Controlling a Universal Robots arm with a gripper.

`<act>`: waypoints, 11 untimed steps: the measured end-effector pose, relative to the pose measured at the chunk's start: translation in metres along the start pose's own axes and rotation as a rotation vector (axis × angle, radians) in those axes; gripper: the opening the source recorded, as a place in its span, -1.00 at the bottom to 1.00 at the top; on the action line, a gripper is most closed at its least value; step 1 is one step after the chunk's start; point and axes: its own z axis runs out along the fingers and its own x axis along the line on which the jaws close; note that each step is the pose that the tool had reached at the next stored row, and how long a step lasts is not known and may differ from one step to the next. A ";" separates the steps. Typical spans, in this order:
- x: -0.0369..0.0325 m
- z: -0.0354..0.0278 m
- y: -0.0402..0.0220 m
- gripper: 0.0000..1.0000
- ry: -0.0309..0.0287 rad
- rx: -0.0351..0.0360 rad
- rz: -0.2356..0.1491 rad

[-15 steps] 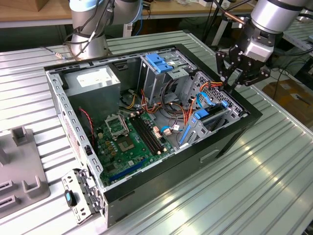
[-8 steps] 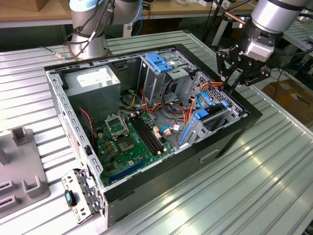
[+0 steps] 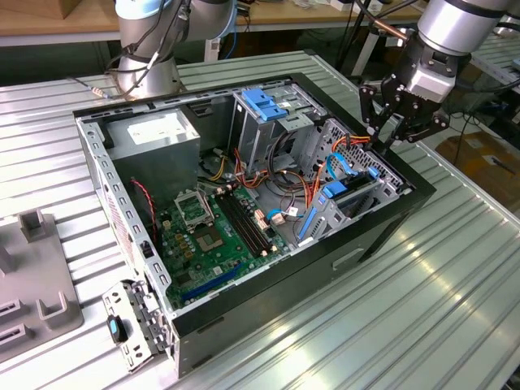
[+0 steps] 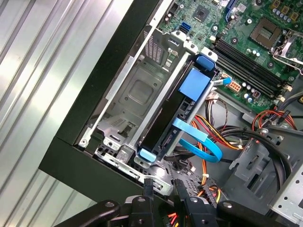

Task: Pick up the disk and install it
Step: 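Insert the second disk wire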

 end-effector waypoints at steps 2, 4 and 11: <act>0.0003 0.0000 -0.0006 -0.38 -0.0001 0.0000 -0.003; 0.0020 0.0003 -0.0032 -0.38 -0.0007 0.0001 -0.011; 0.0047 0.0011 -0.0099 -0.38 -0.0057 0.0009 -0.083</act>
